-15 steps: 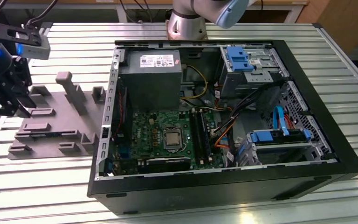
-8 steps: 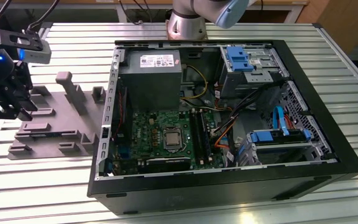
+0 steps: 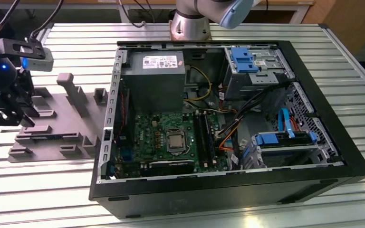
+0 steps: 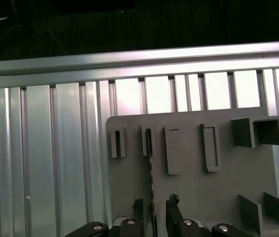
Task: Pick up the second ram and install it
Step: 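Pick up the second ram and move it above second insertion slot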
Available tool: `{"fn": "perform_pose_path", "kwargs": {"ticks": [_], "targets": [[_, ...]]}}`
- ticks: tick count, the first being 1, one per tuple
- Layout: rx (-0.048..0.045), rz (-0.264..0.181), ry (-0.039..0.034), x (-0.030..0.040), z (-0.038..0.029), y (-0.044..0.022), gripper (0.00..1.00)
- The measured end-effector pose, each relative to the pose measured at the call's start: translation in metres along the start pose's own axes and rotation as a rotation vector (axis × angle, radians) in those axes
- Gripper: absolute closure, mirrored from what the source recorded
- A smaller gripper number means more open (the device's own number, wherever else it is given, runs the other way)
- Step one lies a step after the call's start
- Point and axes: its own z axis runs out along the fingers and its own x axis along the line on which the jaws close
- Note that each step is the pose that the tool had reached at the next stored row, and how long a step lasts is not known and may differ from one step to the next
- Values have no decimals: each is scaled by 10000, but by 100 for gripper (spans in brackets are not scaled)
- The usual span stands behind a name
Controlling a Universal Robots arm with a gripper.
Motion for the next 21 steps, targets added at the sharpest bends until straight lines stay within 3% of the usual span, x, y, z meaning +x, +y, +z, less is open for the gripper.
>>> {"fn": "perform_pose_path", "kwargs": {"ticks": [5, 6, 21], "targets": [[-1, 0, 1, 2, 89, 1, 67], [0, 0, 0, 2, 97, 0, 60], [1, -1, -22, 5, 135, 17, 60]]}}
